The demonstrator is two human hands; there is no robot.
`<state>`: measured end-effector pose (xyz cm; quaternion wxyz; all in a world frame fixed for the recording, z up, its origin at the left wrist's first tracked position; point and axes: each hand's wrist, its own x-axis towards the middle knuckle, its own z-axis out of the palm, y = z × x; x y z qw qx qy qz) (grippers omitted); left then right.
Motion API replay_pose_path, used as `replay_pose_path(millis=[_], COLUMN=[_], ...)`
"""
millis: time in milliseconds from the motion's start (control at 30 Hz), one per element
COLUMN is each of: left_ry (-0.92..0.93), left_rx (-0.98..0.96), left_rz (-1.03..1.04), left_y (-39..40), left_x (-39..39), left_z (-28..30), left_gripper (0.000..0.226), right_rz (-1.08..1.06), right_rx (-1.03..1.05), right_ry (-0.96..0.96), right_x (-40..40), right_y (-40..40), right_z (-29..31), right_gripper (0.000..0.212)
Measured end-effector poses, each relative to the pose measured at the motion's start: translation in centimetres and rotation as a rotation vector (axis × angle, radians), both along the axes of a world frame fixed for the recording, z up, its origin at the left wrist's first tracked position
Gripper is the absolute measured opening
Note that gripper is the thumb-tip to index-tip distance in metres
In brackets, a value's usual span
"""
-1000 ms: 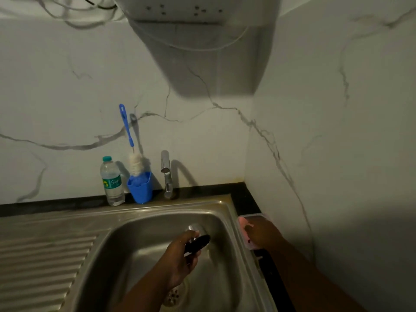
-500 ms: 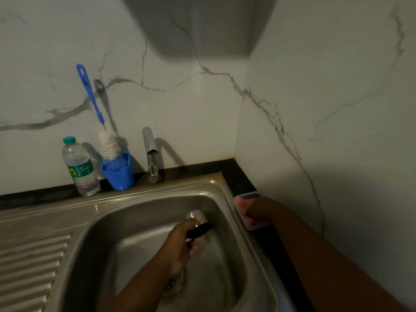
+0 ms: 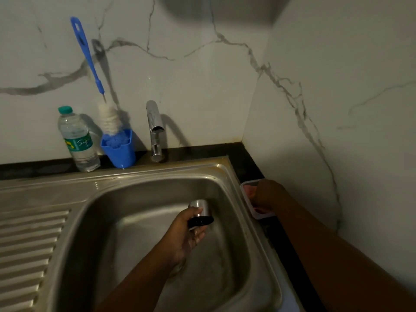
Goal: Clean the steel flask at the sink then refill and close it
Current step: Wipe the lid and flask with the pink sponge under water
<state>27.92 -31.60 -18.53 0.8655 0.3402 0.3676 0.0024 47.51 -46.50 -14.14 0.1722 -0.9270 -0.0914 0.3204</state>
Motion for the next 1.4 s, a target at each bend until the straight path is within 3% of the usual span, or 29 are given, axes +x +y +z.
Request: replay_pose_path(millis=[100,167,367,567,800,967,1200,1300,1400], left_ry=[-0.026,-0.034,-0.053,-0.072,-0.103,-0.105,-0.212,-0.287,-0.318], left_rx=[-0.071,-0.093,-0.117,-0.107,-0.107,-0.065,0.07,0.123,0.109], left_rz=[0.017,0.027,0.057,0.089,0.065,0.03,0.067,0.085,0.055], left_y=[0.2,0.3,0.4,0.5,0.8,1.0,0.3,0.5,0.0], left_x=[-0.1,-0.2,-0.7,-1.2,-2.1,-3.0,-3.6,-4.7,-6.0], left_z=[0.0,0.0,0.7,1.4,2.7,3.8,6.0,7.3,8.6], left_gripper=[0.035,0.047,0.044,0.048,0.064,0.052,0.021,0.026,0.034], right_rz=[-0.066,-0.087,-0.139,-0.231,-0.195,-0.05,0.347,0.515,0.46], right_rx=[0.098,0.179,0.235,0.259,0.238,0.251,0.526,0.584,0.666], right_ry=[-0.097,-0.168,-0.257,-0.238,-0.416,-0.645,-0.558,-0.646,-0.827], right_x=[-0.7,-0.7,-0.6,-1.6,-1.9,-4.1,-15.7,-18.4,-19.7], right_y=[-0.9,-1.7,-3.2,-2.7,-2.8,-1.8,3.5,4.7,5.3], right_z=[-0.1,-0.1,1.4,2.7,5.1,9.0,9.6,7.0,4.6], right_gripper=[0.019,0.033,0.054,0.06,0.062,0.029,0.007,0.028,0.051])
